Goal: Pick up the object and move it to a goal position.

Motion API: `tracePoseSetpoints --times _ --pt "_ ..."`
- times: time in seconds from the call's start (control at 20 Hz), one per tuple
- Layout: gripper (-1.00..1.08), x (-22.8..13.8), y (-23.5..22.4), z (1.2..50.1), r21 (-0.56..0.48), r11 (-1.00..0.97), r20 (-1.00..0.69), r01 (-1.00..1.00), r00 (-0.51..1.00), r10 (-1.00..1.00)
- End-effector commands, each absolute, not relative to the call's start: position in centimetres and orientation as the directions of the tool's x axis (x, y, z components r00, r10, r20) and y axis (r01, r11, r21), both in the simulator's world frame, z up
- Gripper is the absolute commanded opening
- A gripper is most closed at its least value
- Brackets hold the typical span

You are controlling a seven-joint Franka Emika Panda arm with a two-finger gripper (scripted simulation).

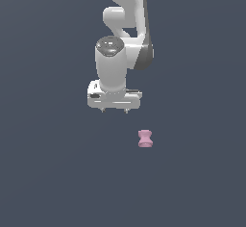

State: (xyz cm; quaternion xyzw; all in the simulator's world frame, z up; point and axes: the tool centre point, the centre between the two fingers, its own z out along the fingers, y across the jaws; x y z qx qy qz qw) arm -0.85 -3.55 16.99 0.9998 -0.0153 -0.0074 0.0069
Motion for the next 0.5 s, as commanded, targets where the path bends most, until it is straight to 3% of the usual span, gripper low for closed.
tracePoseSetpoints --times 0.0,0.45 --pt "1.0 -0.9 -3.5 17.0 0.014 -0.999 -0.015 -0.031 0.999 -0.031" --pt "1.0 -1.4 -1.6 15.2 0.014 -1.0 -0.038 -0.025 0.999 -0.026"
